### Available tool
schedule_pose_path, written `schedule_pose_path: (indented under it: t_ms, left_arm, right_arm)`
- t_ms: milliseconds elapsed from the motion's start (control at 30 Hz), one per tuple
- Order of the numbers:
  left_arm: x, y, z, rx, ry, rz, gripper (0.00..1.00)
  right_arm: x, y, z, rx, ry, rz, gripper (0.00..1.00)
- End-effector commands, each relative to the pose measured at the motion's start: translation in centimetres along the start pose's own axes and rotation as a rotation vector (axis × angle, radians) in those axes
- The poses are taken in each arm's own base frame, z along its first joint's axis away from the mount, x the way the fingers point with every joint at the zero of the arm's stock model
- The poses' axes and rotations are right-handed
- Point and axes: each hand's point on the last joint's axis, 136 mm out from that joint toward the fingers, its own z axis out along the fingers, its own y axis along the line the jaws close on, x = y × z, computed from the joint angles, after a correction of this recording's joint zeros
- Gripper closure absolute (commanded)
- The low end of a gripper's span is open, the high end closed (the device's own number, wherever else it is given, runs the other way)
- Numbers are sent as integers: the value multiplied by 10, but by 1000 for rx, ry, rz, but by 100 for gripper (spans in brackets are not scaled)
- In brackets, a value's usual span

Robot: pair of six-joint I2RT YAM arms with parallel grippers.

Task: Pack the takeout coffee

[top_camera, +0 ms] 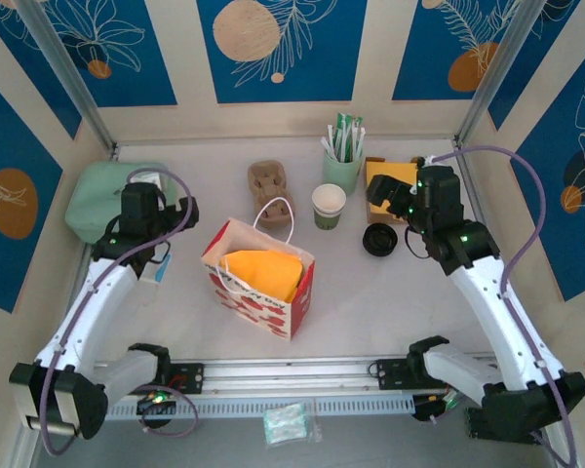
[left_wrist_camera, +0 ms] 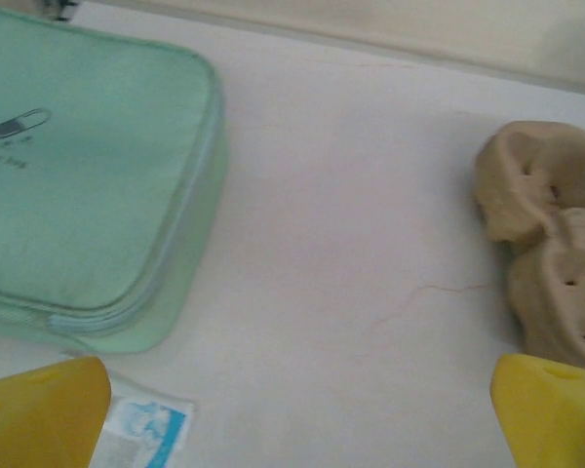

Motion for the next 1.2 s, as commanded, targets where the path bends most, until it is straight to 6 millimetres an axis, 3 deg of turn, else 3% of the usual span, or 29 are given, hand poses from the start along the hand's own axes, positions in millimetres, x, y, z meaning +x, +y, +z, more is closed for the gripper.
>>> schedule_pose_path:
  t_ms: [0, 167, 333, 600, 867, 1067, 1167]
  left_arm:
    - [-17, 17, -1, -46, -110, 11, 1]
    - [-14, 27, 0, -77, -177, 66, 1]
    - [-9, 29, 8, -79, -237, 140, 1]
    - [32, 35, 47, -86, -264, 223, 1]
    - [64, 33, 80, -46, -299, 209, 1]
    - [60, 23, 86, 10, -375, 219, 1]
    - [63, 14, 91, 61, -373, 253, 1]
  right_arm:
    - [-16, -22, 14, 50, -91, -25, 1]
    - [-7, -49, 39, 115, -129, -88, 1]
    - [6, -62, 67, 140, -97, -130, 1]
    - [29, -73, 109, 148, -82, -254, 1]
    - [58, -74, 132, 108, -108, -385, 1]
    - [83, -73, 150, 41, -154, -465, 1]
    - [95, -65, 149, -49, -199, -494, 1]
